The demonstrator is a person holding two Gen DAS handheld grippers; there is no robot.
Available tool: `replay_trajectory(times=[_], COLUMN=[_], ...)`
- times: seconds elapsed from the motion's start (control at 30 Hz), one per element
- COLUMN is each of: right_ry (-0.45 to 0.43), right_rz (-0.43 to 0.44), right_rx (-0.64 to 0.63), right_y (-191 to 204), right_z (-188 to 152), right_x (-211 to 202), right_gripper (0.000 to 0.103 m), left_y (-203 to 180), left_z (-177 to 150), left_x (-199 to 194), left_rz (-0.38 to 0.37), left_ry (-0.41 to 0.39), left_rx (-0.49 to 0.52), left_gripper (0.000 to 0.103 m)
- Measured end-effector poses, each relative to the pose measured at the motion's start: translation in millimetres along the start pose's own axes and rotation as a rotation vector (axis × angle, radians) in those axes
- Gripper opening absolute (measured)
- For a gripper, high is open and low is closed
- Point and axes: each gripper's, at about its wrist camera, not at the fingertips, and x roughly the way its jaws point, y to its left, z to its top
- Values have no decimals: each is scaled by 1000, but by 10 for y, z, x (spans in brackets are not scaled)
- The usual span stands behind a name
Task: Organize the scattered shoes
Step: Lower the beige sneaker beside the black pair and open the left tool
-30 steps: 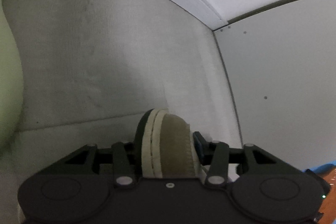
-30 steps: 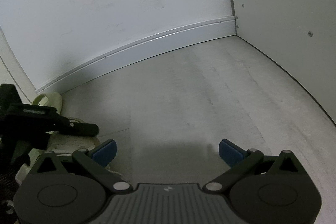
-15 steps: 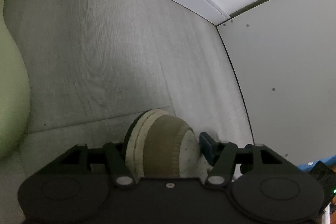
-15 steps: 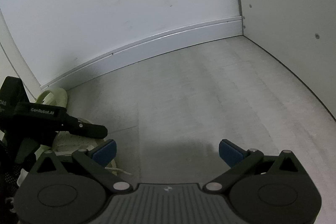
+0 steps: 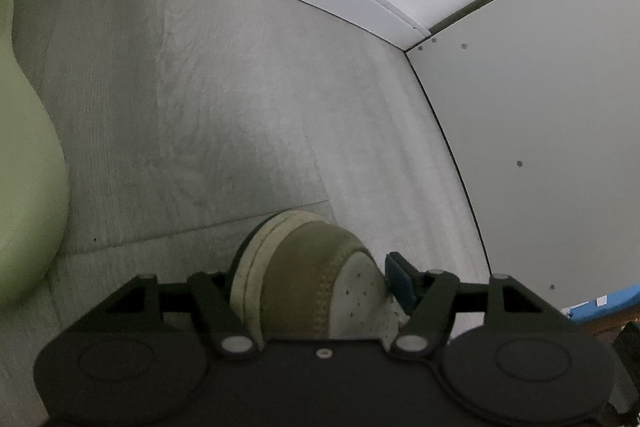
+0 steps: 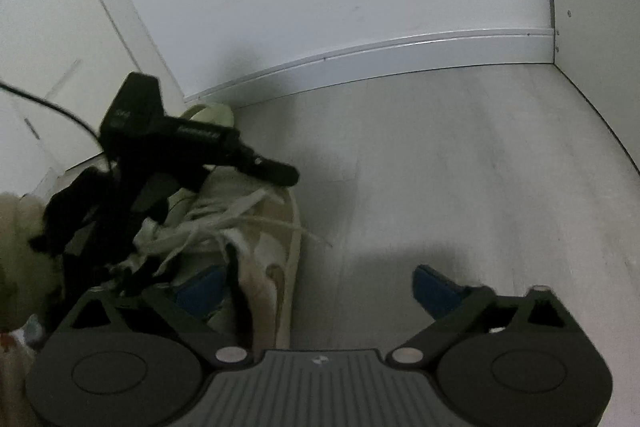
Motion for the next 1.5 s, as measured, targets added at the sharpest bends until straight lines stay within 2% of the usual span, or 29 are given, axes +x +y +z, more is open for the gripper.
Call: replay_trajectory(times=[0.03, 0.07, 0.1, 0.13, 0.17, 0.27, 0.4, 0.43, 0.57, 0.67, 0.77, 0.97, 1.13, 1.33, 1.37, 1.4, 1.43, 1.47, 1.5], right_ry=[3, 16, 31, 33, 32, 43, 31, 22, -44, -91, -93, -80, -55, 2, -1, -37, -78, -108, -137], right_rz=[0, -24, -51, -89, -108, -144, -183, -188, -214, -230, -222, -230, -239, -281, -289, -300, -310, -311, -312], right_rx=[-10, -50, -93, -134, -142, -140, -143, -148, -147, -157, -128, -48, -16, 5, -12, -39, -68, -76, -81], right_y=[33, 123, 221, 321, 357, 413, 493, 506, 613, 642, 605, 525, 490, 516, 574, 634, 694, 724, 750], right_z=[-3, -8, -13, -25, -34, -53, -89, -106, -191, -267, -281, -236, -185, -150, -153, -166, -179, -185, -189], right_x=[14, 71, 134, 205, 246, 349, 405, 392, 303, 243, 226, 231, 283, 379, 337, 254, 167, 103, 42], right_gripper=[69, 57, 51, 49, 44, 18, 17, 17, 17, 17, 17, 17, 17, 23, 31, 47, 56, 75, 86], left_y=[-17, -44, -49, -58, -66, -81, -104, -130, -206, -194, -192, -129, -250, -473, -502, -533, -591, -630, -661], left_z=[2, 16, 10, 3, -3, -4, 11, 13, -2, -28, -38, -100, -290, -708, -793, -874, -1012, -1111, -1175], left_x=[2, 39, 33, 28, 23, 30, 40, 29, -24, -49, -151, -453, -764, -1255, -1348, -1426, -1538, -1612, -1649], left_rz=[4, 7, 11, 19, 26, 55, 41, 49, 120, 123, 167, 178, 204, 220, 227, 236, 256, 269, 280], left_ry=[-1, -2, -4, -6, -7, 1, -5, -12, -26, -41, -92, -196, -280, -391, -416, -441, -484, -513, -529], left_rx=[5, 7, 10, 14, 17, 27, 20, 31, 96, 84, 87, 51, 72, 137, 153, 163, 176, 190, 200], left_gripper=[69, 69, 69, 69, 69, 70, 74, 77, 80, 80, 80, 80, 80, 82, 84, 89, 90, 90, 91])
